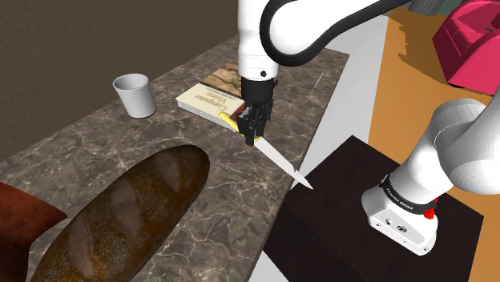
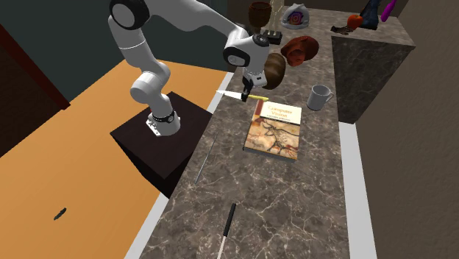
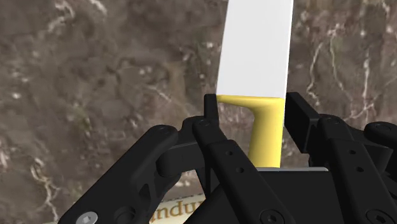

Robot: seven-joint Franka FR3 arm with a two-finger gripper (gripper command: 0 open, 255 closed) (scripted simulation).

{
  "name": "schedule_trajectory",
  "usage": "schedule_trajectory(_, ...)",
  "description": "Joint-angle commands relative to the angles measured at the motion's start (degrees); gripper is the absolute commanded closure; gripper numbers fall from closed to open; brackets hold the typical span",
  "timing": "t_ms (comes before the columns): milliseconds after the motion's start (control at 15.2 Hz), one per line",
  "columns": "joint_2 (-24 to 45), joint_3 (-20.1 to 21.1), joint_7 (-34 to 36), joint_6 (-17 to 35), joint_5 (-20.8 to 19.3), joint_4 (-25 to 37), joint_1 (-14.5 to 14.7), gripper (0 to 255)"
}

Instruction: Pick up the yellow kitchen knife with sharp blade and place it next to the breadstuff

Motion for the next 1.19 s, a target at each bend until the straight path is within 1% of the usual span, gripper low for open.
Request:
schedule_trajectory(0, 0.13, -0.01, -0.03, -0.02, -0.02, -0.23, -0.01, 255)
schedule_trajectory(66, 0.05, -0.02, -0.04, -0.11, -0.03, -0.22, -0.02, 0)
schedule_trajectory(396, 0.13, -0.01, -0.03, -0.02, -0.02, -0.23, -0.01, 0)
schedule_trajectory(660, -1.89, -0.94, 0.24, -7.47, -0.85, 5.08, -0.75, 0)
schedule_trajectory(1122, -1.89, -0.94, 0.24, -7.47, -0.85, 5.08, -0.74, 0)
